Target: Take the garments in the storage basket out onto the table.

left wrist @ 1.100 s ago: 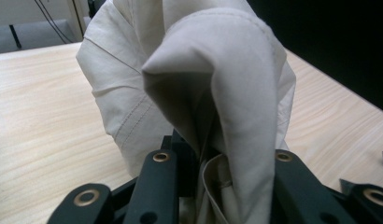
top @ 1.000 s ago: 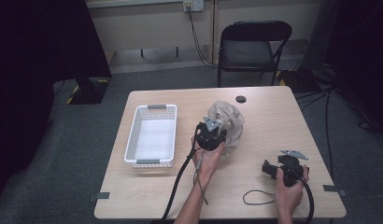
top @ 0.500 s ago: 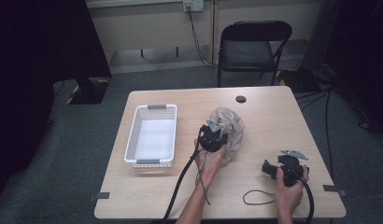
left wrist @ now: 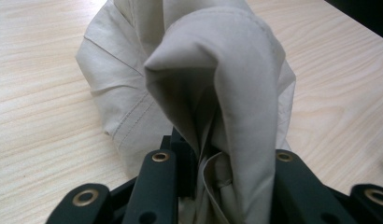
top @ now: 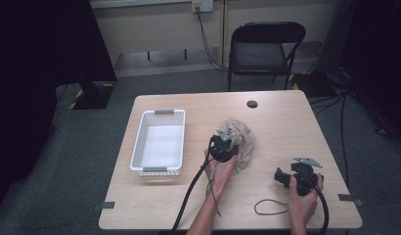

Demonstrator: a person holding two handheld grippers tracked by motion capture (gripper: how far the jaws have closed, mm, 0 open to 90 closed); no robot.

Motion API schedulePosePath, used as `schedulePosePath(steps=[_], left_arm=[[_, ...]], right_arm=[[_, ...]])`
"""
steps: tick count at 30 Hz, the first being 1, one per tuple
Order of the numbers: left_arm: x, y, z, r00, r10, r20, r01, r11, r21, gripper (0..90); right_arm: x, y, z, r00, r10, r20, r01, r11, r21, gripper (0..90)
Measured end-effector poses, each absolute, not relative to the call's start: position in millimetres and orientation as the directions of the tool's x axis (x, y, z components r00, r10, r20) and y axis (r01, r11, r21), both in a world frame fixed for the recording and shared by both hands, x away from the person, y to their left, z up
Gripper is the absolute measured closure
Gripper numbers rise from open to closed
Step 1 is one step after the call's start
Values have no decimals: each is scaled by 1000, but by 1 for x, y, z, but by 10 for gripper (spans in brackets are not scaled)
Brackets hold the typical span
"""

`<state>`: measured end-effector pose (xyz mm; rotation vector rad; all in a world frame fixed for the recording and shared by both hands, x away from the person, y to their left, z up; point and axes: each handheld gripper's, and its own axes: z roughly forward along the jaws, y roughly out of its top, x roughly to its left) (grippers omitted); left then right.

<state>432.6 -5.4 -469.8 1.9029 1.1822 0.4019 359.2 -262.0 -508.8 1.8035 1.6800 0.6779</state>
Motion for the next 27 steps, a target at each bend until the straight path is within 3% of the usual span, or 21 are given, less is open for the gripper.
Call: schedulePosePath(steps=[15,27], left_arm=[[436,-10,-480,513,846,-145,585,-220,781,704],[436,-10,-481,514,847,-136,584,-230,779,588]], right_arm=[[359,-262,-509,79,997,-20,704,-42,709,0],[359,-262,-509,79,997,-20,704,-42,709,0]])
